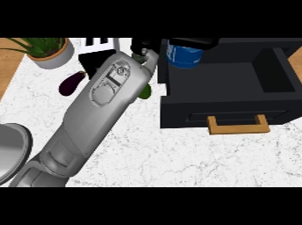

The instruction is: Pick up the can, place it into the drawer and close the drawer

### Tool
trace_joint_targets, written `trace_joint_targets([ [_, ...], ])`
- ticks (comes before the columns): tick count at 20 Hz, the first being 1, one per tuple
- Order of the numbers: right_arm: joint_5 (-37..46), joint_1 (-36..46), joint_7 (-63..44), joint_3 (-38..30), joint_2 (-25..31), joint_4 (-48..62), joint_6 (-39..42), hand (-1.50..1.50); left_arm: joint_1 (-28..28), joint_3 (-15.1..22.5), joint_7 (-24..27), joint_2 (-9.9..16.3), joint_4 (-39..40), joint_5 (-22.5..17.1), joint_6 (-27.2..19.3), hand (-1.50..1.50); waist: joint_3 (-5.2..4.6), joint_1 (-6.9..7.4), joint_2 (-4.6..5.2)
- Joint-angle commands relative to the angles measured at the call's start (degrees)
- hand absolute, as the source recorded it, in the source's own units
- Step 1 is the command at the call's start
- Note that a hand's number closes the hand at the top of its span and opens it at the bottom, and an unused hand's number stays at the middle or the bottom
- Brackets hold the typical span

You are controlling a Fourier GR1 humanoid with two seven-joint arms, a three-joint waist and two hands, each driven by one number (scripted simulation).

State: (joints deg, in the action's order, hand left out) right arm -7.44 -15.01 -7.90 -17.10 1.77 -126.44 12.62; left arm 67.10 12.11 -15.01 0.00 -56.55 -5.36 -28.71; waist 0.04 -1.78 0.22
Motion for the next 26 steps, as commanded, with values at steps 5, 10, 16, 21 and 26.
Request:
trace_joint_targets([
  [5, -0.37, 2.65, 0.93, -1.48, 1.18, 3.94, 0.50, -1.50, 12.22, 2.07, 0.83, 0.00, 13.26, -6.12, -2.76, 1.50, 0.03, -0.44, 0.18],
  [10, -0.24, 0.24, 3.06, -0.95, -0.08, 3.40, 1.24, -1.50, 16.18, 4.78, 2.03, 0.00, 18.76, -8.69, -4.12, 1.50, 0.05, -0.88, 0.16],
  [16, 0.40, 1.64, 3.26, 0.17, -0.05, 4.53, 1.51, -1.50, 17.07, 7.13, 8.82, 0.00, 27.01, -13.50, -3.33, 1.50, 0.12, -2.68, 0.77],
  [21, 2.45, 2.83, 1.68, 2.04, -0.60, 3.08, 0.41, -1.50, 18.81, 8.06, 10.10, 0.00, 30.95, -17.03, -3.56, 1.50, 0.10, -2.93, 0.92],
  [26, 2.47, 6.75, 1.82, 1.01, 0.48, 6.82, -0.35, -1.50, 19.09, 11.10, 13.20, 0.00, 33.00, -18.30, -4.10, 1.50, 0.14, -3.17, 1.15],
])
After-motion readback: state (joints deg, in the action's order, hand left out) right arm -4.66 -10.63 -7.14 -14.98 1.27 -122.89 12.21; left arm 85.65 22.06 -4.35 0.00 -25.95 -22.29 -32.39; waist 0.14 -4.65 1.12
